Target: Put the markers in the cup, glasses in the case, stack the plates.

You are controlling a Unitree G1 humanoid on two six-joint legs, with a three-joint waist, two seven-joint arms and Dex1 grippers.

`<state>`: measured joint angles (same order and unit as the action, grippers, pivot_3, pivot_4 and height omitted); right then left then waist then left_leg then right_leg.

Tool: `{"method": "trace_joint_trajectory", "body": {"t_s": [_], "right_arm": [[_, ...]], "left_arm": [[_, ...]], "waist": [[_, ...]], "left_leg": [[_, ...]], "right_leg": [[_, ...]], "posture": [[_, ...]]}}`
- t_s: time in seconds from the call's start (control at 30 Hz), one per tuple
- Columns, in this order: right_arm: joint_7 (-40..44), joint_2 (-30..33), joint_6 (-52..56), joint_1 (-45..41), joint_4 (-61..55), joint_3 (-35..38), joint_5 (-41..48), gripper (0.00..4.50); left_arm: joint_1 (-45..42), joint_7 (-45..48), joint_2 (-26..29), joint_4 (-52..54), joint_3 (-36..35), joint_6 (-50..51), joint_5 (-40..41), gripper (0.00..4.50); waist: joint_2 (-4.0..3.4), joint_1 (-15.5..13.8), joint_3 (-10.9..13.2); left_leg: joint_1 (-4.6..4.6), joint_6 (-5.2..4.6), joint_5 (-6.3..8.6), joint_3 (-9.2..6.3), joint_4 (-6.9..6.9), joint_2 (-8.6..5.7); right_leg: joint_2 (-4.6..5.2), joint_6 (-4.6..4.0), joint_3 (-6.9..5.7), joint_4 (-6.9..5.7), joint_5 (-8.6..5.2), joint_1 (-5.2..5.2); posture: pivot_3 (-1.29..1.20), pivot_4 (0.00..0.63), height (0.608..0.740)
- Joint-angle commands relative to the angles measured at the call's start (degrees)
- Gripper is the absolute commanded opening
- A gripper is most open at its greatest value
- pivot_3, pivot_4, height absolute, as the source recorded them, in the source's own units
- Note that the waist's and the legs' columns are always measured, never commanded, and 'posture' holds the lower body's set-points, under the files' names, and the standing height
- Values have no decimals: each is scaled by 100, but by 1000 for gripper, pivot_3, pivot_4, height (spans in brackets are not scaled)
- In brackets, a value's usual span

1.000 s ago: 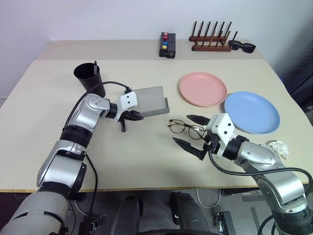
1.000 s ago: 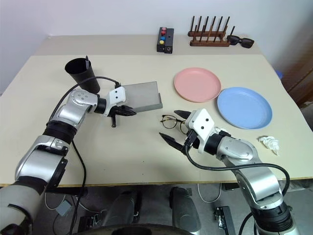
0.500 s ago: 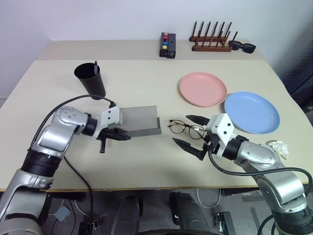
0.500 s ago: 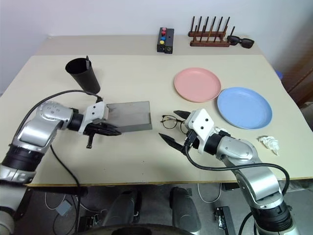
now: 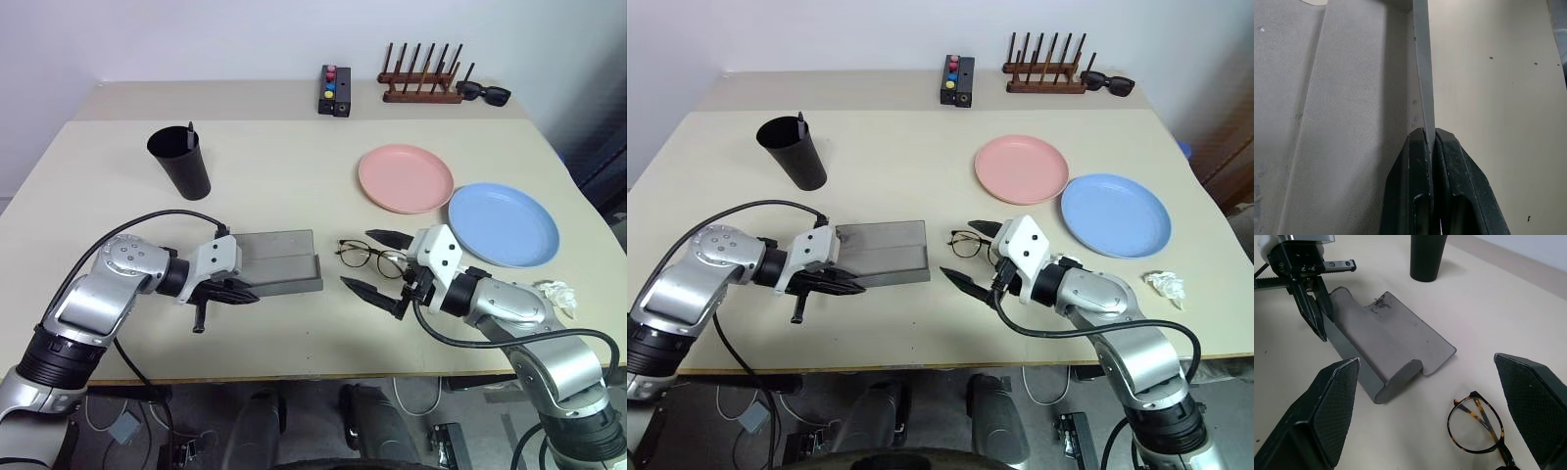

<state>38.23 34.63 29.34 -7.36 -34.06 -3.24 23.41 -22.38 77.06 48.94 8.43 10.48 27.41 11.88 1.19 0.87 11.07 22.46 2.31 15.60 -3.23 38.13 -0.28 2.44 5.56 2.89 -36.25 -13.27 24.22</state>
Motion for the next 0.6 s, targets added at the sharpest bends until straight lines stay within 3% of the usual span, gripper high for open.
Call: {"method": "trace_joint_trajectory", "body": {"t_s": [0.03,0.13,0.43,0.6], "right_arm": [[20,-57,-128,-62,-84,16,20,4500],[11,-48,-114,-18,-121,48,25,4500],[-14,121,-56,-70,-27,186,-94,4500],[-61,742,1,-287,598,50,-899,4500]], "left_arm": [[-155,19,22,-99,25,-246,-11,695],[-227,-22,-17,-241,46,-398,-58,1931],[-549,-2,-122,-346,-250,-280,410,1931],[-834,-383,-297,-304,-949,172,1067,1931]], "waist": [[0,-2,0],[0,-4,0],[0,-1,0],[3,-4,-1]], "left_leg": [[0,0,0,0,0,0],[0,0,0,0,0,0],[0,0,0,1,0,-1],[1,0,0,4,4,-4]], "right_leg": [[0,0,0,0,0,0],[0,0,0,0,0,0],[0,0,0,0,0,0],[5,0,0,0,0,-1]], "posture": [[0,150,735],[0,150,735],[0,150,735],[0,150,735]]}}
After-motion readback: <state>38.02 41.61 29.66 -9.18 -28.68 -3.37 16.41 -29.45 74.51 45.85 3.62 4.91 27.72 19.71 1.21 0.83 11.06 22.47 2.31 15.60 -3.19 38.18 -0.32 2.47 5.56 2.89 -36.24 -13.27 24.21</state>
